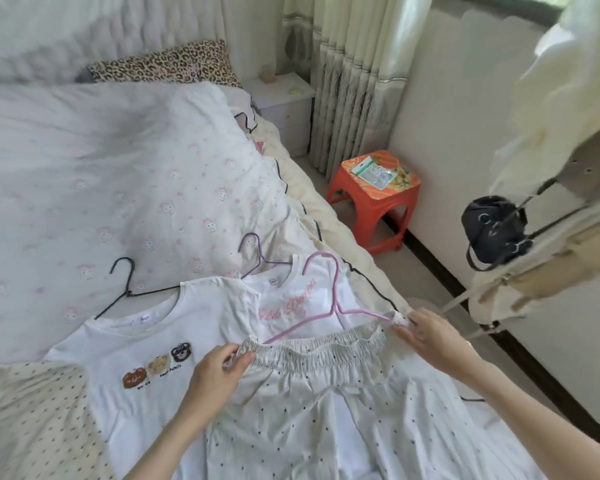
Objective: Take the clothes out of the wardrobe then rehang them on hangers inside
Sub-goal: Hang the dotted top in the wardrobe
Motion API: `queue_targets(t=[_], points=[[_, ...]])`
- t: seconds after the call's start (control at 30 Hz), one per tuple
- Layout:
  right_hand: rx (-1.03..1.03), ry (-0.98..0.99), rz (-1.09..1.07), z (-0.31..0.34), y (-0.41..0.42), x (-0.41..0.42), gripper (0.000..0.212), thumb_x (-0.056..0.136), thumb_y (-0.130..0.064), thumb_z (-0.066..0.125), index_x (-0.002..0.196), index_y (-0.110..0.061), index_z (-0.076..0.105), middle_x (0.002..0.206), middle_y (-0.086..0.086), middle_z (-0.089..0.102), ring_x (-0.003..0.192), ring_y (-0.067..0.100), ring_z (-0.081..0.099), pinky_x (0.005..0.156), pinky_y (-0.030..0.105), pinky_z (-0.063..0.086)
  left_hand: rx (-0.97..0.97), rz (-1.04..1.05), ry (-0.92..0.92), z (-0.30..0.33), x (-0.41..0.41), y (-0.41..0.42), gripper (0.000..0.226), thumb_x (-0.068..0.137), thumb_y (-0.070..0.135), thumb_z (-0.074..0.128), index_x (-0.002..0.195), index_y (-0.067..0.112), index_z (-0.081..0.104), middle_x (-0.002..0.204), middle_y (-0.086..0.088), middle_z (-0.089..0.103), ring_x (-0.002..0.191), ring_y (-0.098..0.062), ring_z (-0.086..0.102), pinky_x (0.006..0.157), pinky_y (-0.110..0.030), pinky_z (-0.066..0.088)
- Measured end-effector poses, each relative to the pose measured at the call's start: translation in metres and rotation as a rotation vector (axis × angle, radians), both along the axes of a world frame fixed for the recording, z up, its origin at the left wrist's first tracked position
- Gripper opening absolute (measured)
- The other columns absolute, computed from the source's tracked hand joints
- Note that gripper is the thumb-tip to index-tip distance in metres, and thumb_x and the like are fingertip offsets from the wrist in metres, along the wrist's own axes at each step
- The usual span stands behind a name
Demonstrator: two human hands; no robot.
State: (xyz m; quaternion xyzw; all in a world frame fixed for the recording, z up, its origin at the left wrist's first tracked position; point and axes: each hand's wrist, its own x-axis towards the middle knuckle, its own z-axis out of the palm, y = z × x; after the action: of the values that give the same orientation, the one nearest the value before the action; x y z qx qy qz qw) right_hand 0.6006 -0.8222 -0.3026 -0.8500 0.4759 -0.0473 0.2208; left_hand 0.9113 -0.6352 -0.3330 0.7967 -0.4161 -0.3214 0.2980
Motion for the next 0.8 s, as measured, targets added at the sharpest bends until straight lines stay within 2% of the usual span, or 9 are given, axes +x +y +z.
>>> queue_targets(t=[0.1,0.2,0.3,0.4,0.47,0.6,0.7,0.77,0.8], points=[[0.020,-0.003,-0.139,0.033,0.040,-0.034,0.038,0.089,-0.038,0.057,0.062,-0.024,0.033,0.067,-0.006,0.041,0.057,0.006,0.037,0.051,0.020,0.031,-0.012,-0.063,0.014,0.021,-0.016,0.000,0.020,0.086,0.039,0.061,0.073,0.026,0.053,0.073,0.007,0.055,0.073,-0.013,0.053,0.057,-0.018,0.033],[0.010,-0.071,-0.326,0.065,0.088,-0.078,0.038,0.089,-0.037,0.058,0.063,-0.014,0.043,0.064,-0.002,0.044,0.056,0.009,0.039,0.052,0.022,0.030,-0.066,-0.187,0.018,0.052,-0.040,-0.012,0.021,0.085,0.040,0.062,0.089,0.019,0.061,0.087,0.006,0.060,0.085,-0.015,0.056,0.064,-0.022,0.037],[0.015,-0.191,-0.560,0.100,0.141,-0.127,0.039,0.086,-0.038,0.062,0.069,-0.003,0.055,0.061,0.000,0.048,0.055,0.013,0.041,0.053,0.025,0.030,-0.160,-0.310,0.051,0.090,-0.076,-0.022,0.017,0.083,0.036,0.066,0.082,0.019,0.062,0.086,0.003,0.061,0.081,-0.013,0.055,0.063,-0.020,0.036],[-0.022,-0.365,-0.806,0.140,0.198,-0.179,0.035,0.083,-0.034,0.066,0.055,-0.017,0.052,0.050,-0.011,0.044,0.050,0.009,0.037,0.053,0.030,0.028,-0.265,-0.472,0.107,0.129,-0.131,-0.027,0.013,0.083,0.035,0.067,0.081,0.022,0.066,0.083,0.005,0.065,0.081,-0.009,0.057,0.064,-0.019,0.039],[-0.062,-0.404,-0.875,0.163,0.225,-0.203,0.034,0.083,-0.033,0.066,0.053,-0.024,0.052,0.046,-0.015,0.045,0.047,0.004,0.036,0.054,0.029,0.028,-0.333,-0.540,0.143,0.147,-0.159,-0.027,0.008,0.083,0.035,0.065,0.081,0.027,0.065,0.082,0.008,0.065,0.082,-0.006,0.058,0.063,-0.017,0.038],[-0.201,-0.432,-1.062,0.201,0.322,-0.267,0.019,0.084,-0.030,0.066,0.069,-0.020,0.063,0.050,-0.015,0.047,0.049,0.002,0.039,0.050,0.017,0.028,-0.423,-0.728,0.217,0.184,-0.249,-0.005,0.026,0.076,0.046,0.063,0.077,0.020,0.064,0.074,0.005,0.065,0.074,-0.013,0.059,0.060,-0.021,0.038],[-0.308,-0.426,-1.236,0.217,0.398,-0.304,0.020,0.084,-0.033,0.065,0.066,-0.025,0.061,0.054,-0.014,0.051,0.054,0.006,0.042,0.054,0.020,0.031,-0.449,-0.888,0.271,0.207,-0.316,0.023,0.038,0.072,0.057,0.063,0.075,0.019,0.064,0.071,0.004,0.066,0.073,-0.011,0.061,0.063,-0.024,0.042],[-0.341,-0.421,-1.339,0.226,0.450,-0.324,0.021,0.085,-0.035,0.064,0.068,-0.022,0.062,0.059,-0.010,0.050,0.058,0.010,0.042,0.058,0.026,0.031,-0.467,-0.990,0.290,0.218,-0.358,0.044,0.047,0.072,0.067,0.063,0.074,0.020,0.064,0.071,0.005,0.066,0.072,-0.009,0.061,0.064,-0.024,0.042],[-0.354,-0.403,-1.378,0.230,0.474,-0.332,0.023,0.085,-0.036,0.064,0.069,-0.018,0.063,0.061,-0.006,0.050,0.058,0.011,0.042,0.057,0.025,0.031,-0.474,-1.033,0.299,0.222,-0.376,0.054,0.045,0.072,0.065,0.064,0.075,0.020,0.064,0.072,0.004,0.066,0.072,-0.010,0.061,0.064,-0.023,0.042]])
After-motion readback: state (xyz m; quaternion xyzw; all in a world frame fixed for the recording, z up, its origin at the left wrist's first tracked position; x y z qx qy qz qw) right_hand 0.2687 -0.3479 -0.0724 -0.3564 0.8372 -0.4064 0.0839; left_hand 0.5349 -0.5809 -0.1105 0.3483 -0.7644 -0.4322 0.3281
